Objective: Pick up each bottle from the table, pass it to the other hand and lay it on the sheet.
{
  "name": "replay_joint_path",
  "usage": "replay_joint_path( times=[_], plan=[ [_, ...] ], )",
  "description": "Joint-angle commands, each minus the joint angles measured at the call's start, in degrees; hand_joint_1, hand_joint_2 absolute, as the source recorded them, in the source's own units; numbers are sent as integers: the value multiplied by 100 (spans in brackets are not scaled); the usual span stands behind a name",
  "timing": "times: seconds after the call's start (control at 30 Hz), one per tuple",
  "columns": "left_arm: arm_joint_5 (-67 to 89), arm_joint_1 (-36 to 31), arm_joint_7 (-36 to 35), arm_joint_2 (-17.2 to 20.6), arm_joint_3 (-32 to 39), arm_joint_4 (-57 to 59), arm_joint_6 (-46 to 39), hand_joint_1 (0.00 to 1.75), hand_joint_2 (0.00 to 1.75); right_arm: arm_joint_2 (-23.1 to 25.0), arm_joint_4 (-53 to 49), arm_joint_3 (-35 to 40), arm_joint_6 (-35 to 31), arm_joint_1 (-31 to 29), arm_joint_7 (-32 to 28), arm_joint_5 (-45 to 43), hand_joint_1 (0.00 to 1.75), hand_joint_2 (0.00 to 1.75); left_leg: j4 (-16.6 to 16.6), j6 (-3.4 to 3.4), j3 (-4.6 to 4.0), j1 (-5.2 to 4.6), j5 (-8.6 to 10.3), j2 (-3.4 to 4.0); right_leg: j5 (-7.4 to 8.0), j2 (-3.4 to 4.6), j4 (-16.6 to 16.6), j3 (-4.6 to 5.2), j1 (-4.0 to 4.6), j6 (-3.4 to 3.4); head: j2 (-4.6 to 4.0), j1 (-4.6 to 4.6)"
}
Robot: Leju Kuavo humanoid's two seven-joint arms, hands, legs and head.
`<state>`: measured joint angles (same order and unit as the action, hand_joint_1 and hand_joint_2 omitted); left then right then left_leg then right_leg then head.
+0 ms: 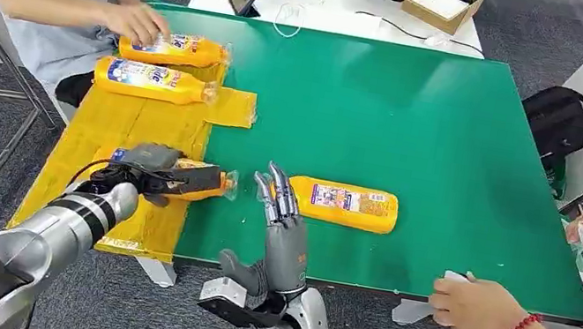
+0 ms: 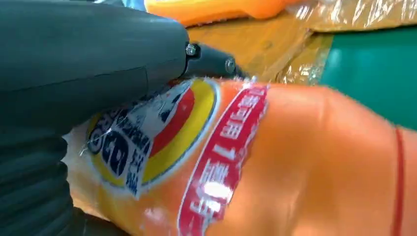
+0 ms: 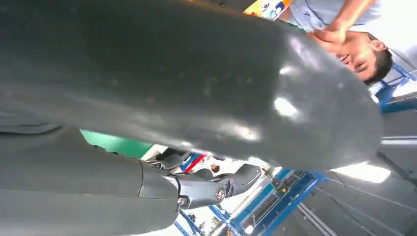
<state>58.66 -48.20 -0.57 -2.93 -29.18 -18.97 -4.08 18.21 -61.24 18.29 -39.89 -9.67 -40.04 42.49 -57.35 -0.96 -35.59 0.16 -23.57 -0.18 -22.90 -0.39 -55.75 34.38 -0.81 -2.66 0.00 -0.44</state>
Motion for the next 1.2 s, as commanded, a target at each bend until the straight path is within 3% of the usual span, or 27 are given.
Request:
replay_joint_path(
  times=[0.03, 0.33, 0.5, 0.7, 0.83, 1.1, 1.2],
  plan=[
    [-18, -143, -6, -77, 11, 474, 121, 0, 175, -89, 282, -134, -11, -112, 4, -14, 0, 0, 0, 6, 39, 5, -16, 5, -14, 6, 3, -39, 6, 12, 0, 0],
    [-540, -156, 299, -145, 699, 372, 298, 0, 175, -121, 315, -333, -11, -129, 4, 142, 0, 0, 3, 2, 24, 2, -6, 1, -5, 2, 5, -23, 3, 6, 0, 0],
    [-1610, 7, 1746, -71, 1543, -4, 719, 0, 175, -262, 110, -429, -11, -44, 4, 115, 0, 0, 1, 4, 39, 5, -14, 2, -12, 3, 4, -39, 5, 10, 0, 0],
    [-2716, 436, 2905, 52, 2068, -1024, 1047, 0, 175, -321, -67, -501, -11, 58, 4, 103, 0, 0, -2, 5, 35, 3, -16, 8, -13, 10, -1, -34, 4, 11, 0, 0],
    [-3243, 919, 3070, 304, 1840, -2193, 1290, 0, 175, -330, -145, -558, -11, 80, 4, 162, 0, 0, 3, 4, 24, 1, -9, 12, -5, 12, 1, -19, 2, 8, 0, -4],
    [-3615, 1281, 3072, 486, 1520, -3057, 1218, 0, 175, -399, -171, -610, -11, 34, 4, 352, 0, 0, 0, 4, 27, 2, -11, 10, -8, 11, 0, -22, 3, 9, 0, 0],
    [-3947, 1513, 3072, 532, 1432, -3531, 1078, 0, 175, -437, -97, -1200, -11, -120, 4, 1420, 0, 0, 0, 4, 25, 2, -11, 9, -8, 10, -1, -22, 3, 8, 0, 2]
  ],
)
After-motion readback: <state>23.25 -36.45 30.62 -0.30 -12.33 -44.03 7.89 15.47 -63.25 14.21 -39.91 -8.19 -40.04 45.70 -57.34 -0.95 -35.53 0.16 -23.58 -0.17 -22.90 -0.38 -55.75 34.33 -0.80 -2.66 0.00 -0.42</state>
